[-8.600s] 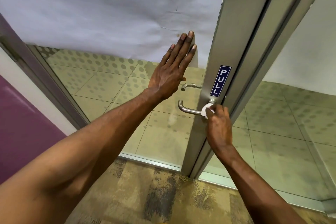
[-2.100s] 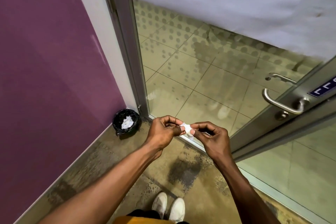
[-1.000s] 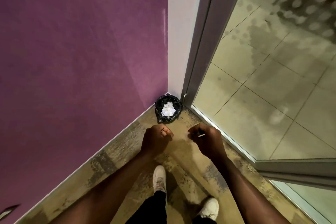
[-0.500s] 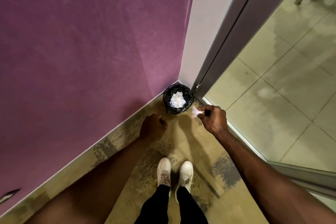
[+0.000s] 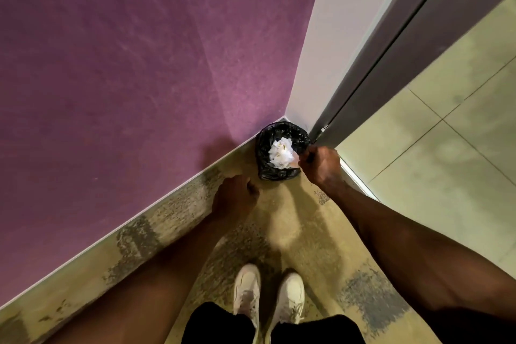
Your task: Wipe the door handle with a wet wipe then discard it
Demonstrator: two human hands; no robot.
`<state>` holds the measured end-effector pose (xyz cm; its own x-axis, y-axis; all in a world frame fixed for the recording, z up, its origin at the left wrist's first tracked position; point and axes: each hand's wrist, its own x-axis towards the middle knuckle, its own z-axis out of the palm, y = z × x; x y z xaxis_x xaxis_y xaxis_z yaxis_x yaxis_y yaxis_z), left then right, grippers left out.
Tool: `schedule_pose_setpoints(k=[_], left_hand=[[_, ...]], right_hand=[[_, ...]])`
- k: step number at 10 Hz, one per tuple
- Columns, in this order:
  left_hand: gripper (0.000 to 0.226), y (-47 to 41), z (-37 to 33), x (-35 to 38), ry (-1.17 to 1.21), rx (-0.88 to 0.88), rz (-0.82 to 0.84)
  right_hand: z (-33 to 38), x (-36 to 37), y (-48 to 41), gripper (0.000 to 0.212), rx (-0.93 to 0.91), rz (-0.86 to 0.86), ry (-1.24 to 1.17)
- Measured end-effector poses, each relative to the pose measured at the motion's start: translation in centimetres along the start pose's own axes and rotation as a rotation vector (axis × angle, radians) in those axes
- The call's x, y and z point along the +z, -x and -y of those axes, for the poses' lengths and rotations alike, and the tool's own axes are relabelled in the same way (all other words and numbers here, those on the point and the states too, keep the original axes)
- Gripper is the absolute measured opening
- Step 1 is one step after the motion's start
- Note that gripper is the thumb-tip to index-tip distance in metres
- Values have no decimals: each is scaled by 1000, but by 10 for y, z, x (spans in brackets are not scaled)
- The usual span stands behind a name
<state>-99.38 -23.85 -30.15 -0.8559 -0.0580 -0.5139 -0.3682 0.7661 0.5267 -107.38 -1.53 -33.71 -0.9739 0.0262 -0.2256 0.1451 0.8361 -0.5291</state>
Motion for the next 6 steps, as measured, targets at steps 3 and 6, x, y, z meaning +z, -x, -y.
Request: schedule_pose_setpoints(k=[3,6], left_hand=[[44,-97,30,71,-33,46,-37],[44,-91,30,77,-17,59,-7]], right_hand=[[-48,90,-80,27,-94,-41,91],[-73,88,-47,20,-6,-16,-13]])
